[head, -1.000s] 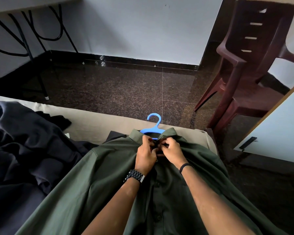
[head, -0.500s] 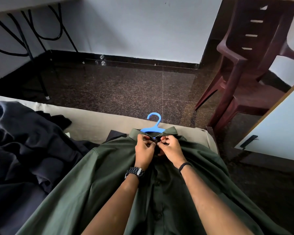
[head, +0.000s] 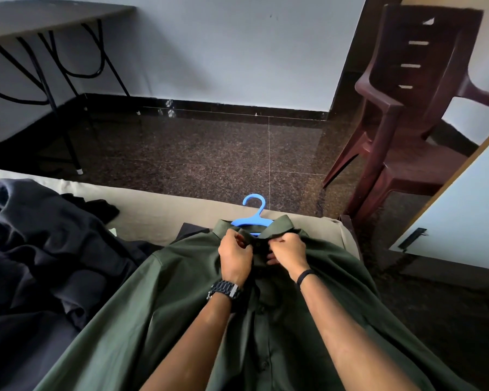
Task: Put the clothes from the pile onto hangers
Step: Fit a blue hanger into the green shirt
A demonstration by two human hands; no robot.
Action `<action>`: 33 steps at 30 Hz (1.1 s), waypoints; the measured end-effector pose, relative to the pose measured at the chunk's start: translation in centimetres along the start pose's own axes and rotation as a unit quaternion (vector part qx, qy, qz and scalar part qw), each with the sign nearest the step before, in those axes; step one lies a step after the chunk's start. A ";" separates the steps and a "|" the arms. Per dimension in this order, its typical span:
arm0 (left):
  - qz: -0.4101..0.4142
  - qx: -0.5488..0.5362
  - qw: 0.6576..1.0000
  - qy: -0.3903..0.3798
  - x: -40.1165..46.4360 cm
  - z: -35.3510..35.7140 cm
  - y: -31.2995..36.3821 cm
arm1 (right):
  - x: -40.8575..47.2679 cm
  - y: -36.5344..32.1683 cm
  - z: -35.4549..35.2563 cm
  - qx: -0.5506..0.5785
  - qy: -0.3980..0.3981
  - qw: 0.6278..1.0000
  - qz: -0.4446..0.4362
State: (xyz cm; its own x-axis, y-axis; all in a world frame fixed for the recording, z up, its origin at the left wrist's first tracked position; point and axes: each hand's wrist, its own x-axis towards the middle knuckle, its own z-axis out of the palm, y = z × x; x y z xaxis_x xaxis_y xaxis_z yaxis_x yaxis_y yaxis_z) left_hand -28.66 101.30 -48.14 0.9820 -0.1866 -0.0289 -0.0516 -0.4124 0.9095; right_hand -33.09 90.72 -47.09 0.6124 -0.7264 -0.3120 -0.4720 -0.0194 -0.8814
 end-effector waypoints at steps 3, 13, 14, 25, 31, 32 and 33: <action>0.051 0.007 0.998 0.028 0.6 -1.8 0.5 | 0.3 -0.3 -2.1 -0.018 0.196 0.975 -0.106; 0.155 0.333 0.920 -0.138 6.1 -2.5 1.5 | 1.9 -0.6 -3.5 -0.318 0.010 0.915 -0.250; 0.153 0.358 0.908 -0.156 6.3 -2.6 1.5 | 1.7 -0.2 -3.5 -0.325 0.001 0.914 -0.245; 0.130 0.382 0.898 -0.176 6.9 -2.9 3.8 | 1.3 -1.3 -5.8 -0.321 -0.033 0.894 -0.311; 0.156 0.295 0.929 -0.163 5.6 -5.9 8.5 | -0.1 -4.6 -8.2 -0.292 -0.084 0.909 -0.285; 0.159 0.278 0.934 -0.159 5.3 -6.5 9.6 | -0.6 -5.5 -8.7 -0.292 -0.074 0.910 -0.286; 0.160 0.252 0.941 -0.158 5.0 -7.3 10.8 | -1.2 -6.5 -9.3 -0.282 -0.059 0.913 -0.290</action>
State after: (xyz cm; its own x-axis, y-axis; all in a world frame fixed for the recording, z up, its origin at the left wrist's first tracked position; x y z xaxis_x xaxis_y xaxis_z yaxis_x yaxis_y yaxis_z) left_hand -22.95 102.40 -35.45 0.8028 -0.5959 0.0190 -0.4932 -0.6458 0.5828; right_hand -36.64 85.27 -37.67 0.9116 -0.4027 0.0828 -0.2779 -0.7520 -0.5977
